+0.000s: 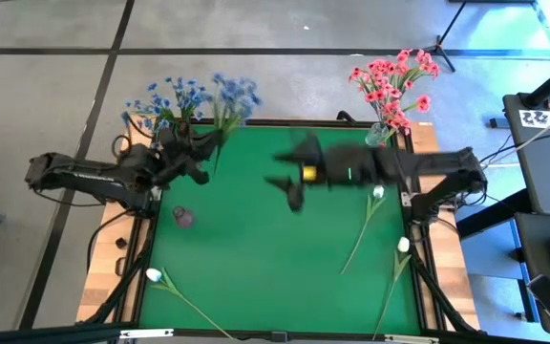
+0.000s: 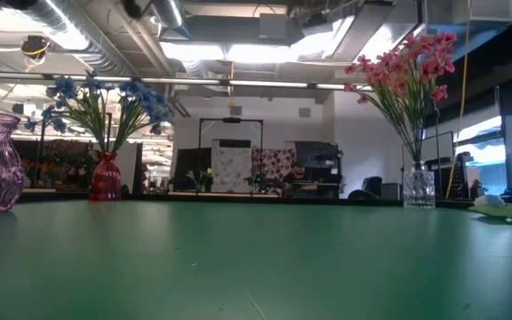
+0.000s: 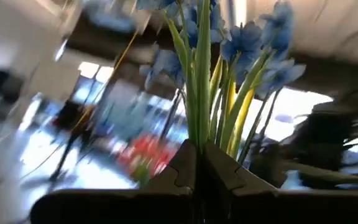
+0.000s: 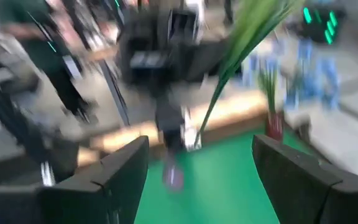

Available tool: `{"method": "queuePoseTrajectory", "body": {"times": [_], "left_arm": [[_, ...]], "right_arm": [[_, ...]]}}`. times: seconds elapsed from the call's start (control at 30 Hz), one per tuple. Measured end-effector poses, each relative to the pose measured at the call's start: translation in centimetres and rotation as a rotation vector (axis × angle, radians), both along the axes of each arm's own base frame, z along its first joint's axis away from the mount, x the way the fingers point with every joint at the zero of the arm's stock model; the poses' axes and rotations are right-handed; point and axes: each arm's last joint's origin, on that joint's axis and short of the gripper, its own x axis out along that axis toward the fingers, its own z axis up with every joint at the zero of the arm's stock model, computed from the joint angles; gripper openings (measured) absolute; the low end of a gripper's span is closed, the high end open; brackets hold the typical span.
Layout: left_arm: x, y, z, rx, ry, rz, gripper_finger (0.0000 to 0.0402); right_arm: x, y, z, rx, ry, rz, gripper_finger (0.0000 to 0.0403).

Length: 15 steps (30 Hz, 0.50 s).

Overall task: Sort flowers into vase by color
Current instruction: Put the blue flowers into the red vase

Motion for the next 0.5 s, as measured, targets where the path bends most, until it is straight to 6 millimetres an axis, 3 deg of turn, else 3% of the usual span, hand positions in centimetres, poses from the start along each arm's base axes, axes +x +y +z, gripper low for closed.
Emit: {"method": "queuePoseTrajectory", "body": {"times": [0.13,0.23,0.37,0.5], "left_arm": [[-1.1,0.9,1.8,0.037,-0.239,0.015,0.0005],[-1.7,1.7,2.3,0.022,-0.345,0.040,0.0005],[-1.1,2.4,2.2,0.021,-0.343,0.047,0.0005],[0.9,3.2,2.5,0.030,-0.317,-0.009,0.0005]], "right_arm": [[1.4,-5.9,0.9,-0.035,-0.138,0.077,0.0285],[3.0,-9.2,-0.4,-0.024,-0.157,0.136,0.0285],[5.7,-11.2,-2.3,0.051,-0.234,0.301,0.0285],[8.0,-11.6,-4.4,0.112,-0.258,0.379,0.0285]]}}
